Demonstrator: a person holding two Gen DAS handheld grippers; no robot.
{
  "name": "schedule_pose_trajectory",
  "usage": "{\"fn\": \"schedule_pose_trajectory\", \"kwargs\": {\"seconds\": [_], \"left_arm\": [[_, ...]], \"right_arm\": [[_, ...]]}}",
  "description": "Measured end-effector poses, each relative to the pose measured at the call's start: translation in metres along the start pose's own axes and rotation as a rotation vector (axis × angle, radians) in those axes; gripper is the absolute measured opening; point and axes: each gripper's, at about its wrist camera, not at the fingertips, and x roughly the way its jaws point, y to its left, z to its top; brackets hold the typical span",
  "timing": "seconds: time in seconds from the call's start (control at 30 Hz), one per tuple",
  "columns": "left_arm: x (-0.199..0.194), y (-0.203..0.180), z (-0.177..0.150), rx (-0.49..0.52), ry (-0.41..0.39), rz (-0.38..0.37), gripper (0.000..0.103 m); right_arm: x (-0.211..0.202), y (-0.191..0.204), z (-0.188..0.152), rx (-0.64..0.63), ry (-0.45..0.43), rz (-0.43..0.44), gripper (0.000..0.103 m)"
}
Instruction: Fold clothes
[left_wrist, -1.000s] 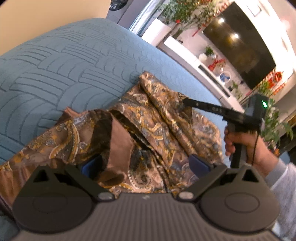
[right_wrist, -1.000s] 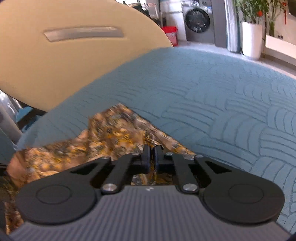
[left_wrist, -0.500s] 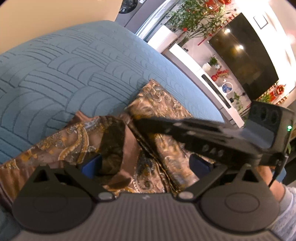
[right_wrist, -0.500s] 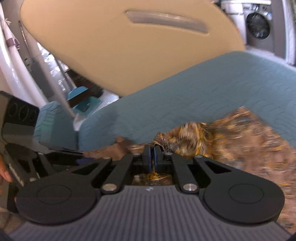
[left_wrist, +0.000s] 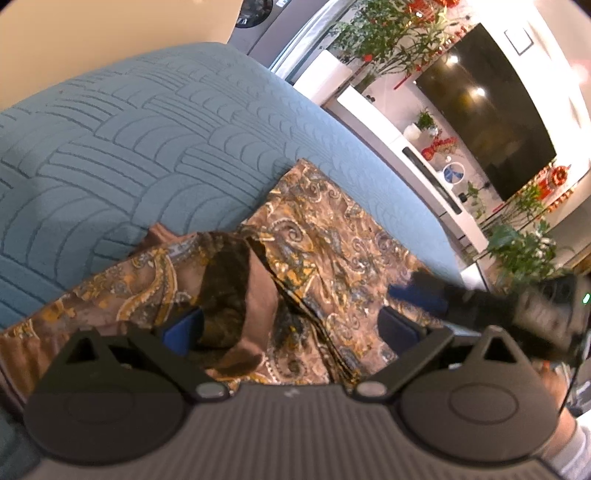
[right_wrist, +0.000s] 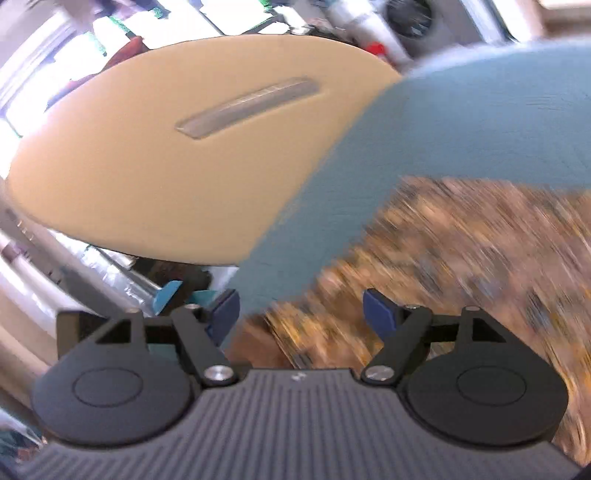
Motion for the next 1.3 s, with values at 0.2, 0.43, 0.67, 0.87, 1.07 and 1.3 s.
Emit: {"fn": "schedule_pose_trajectory", "kwargs": {"seconds": [0.2, 0.43, 0.67, 0.87, 1.07, 1.3], "left_arm": [[0.009, -0.004, -0.004, 0.032, 0.036, 0.042, 0.101], [0.016, -0.015, -0.009, 0.091, 0.045, 0.095, 0.101], [-0.01, -0.04, -0.027, 0.158, 0.037, 0.158, 0.101], [-0.079, -0.09, -0.061, 0.253, -0.017, 0.137, 0.101], [-0.127, -0.122, -0.096, 0.472, -0.053, 0.258, 0.101], [-0.134, -0.137, -0.128, 0.564, 0.015, 0.305, 0.101]], "right_arm": [[-0.027, -0.012, -0.023, 0.062, -0.013, -0.042, 0.077], [-0.163, 0.031, -0.053, -0.059, -0.185, 0.006, 0.076], [-0.262, 0.025, -0.144, -0.034, -0.225, -0.092, 0.076], [-0.252, -0.005, -0.196, 0.026, -0.127, -0.145, 0.078], [-0.252, 0.025, -0.221, -0.368, -0.033, -0.183, 0.076], [-0.242, 0.067, -0.296, -1.348, 0.095, -0.41, 0.075]]}}
